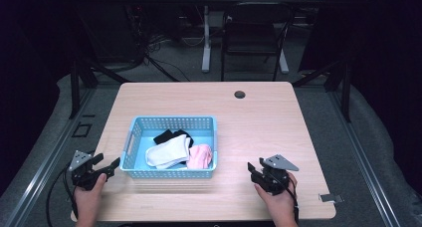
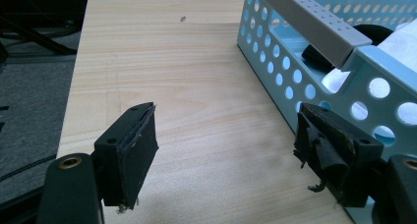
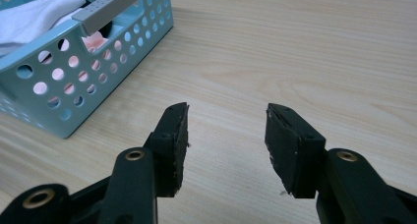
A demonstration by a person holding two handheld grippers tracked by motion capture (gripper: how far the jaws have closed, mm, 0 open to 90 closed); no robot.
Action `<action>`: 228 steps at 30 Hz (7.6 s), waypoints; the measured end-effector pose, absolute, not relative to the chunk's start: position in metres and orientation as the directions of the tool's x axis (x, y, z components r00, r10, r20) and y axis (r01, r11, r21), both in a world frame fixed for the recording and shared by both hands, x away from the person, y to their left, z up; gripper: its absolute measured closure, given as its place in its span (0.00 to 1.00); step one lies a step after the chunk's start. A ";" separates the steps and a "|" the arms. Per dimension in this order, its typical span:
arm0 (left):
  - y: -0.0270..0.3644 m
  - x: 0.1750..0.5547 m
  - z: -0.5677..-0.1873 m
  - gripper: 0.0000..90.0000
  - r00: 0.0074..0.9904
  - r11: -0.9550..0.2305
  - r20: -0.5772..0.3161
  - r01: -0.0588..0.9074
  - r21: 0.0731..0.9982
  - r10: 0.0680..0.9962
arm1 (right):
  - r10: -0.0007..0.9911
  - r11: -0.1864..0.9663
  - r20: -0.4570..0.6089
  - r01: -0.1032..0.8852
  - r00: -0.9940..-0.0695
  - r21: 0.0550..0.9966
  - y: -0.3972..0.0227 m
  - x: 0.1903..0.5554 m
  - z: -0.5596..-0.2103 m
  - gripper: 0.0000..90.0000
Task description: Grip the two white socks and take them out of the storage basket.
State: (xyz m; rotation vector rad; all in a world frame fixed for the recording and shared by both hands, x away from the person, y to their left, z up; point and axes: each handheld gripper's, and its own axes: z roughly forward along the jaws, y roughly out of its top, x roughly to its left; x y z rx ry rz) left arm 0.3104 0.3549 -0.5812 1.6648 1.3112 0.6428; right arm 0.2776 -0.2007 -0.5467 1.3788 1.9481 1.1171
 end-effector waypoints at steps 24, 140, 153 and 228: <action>0.355 0.310 -0.580 0.26 0.306 -0.038 -0.128 0.483 0.875 0.943 | 0.887 0.204 0.079 0.539 -0.455 0.817 -0.144 0.315 -0.497 0.57; 0.354 0.311 -0.580 0.26 0.313 -0.040 -0.129 0.481 0.876 0.941 | 0.706 0.215 0.060 0.295 -0.705 0.931 -0.027 0.320 -0.405 0.95; 0.354 0.311 -0.581 0.26 0.312 -0.040 -0.129 0.482 0.875 0.941 | 0.754 0.167 0.066 0.287 -0.654 0.943 -0.071 0.309 -0.399 0.95; 0.353 0.311 -0.580 0.26 0.311 -0.045 -0.124 0.484 0.874 0.942 | 0.965 -0.034 0.187 0.617 -0.185 0.786 -0.233 0.297 -0.546 0.92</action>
